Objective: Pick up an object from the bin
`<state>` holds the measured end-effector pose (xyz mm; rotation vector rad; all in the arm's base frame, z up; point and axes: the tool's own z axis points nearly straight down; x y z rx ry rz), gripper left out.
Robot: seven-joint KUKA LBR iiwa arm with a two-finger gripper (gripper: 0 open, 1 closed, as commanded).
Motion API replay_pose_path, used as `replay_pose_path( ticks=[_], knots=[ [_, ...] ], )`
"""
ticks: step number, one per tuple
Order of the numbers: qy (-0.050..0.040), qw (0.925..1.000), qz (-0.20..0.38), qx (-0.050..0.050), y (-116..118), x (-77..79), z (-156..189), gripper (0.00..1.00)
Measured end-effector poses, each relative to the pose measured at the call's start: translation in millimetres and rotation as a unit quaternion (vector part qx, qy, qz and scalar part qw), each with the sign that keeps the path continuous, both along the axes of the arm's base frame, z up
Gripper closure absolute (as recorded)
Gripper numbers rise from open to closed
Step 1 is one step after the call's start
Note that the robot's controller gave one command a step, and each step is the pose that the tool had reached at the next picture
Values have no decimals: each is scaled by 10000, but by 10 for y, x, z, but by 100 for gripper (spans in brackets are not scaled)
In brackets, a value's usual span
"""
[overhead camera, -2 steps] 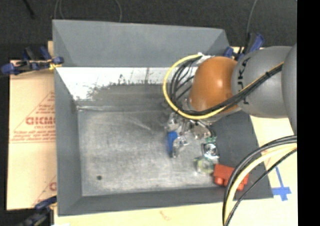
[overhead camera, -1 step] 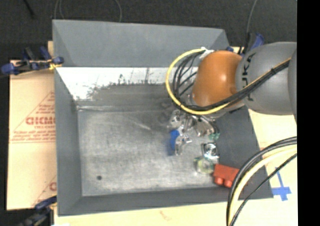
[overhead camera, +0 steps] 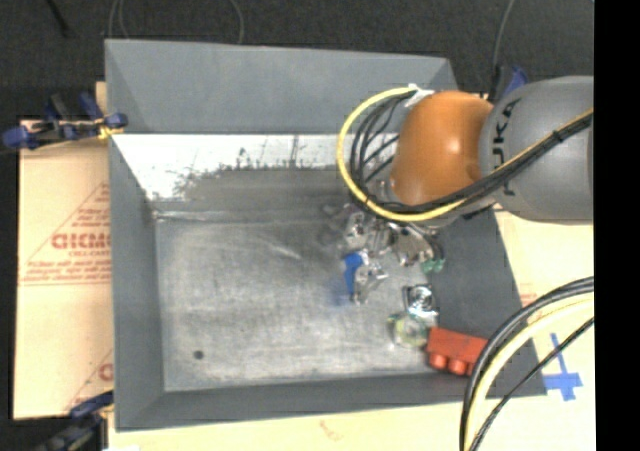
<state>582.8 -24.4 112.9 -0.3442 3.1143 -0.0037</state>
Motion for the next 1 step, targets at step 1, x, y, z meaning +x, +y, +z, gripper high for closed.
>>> replay_pose_path(
  ticks=[1],
  knots=[
    [-13,10000,-36,-2,-13,24,595,100]
  ],
)
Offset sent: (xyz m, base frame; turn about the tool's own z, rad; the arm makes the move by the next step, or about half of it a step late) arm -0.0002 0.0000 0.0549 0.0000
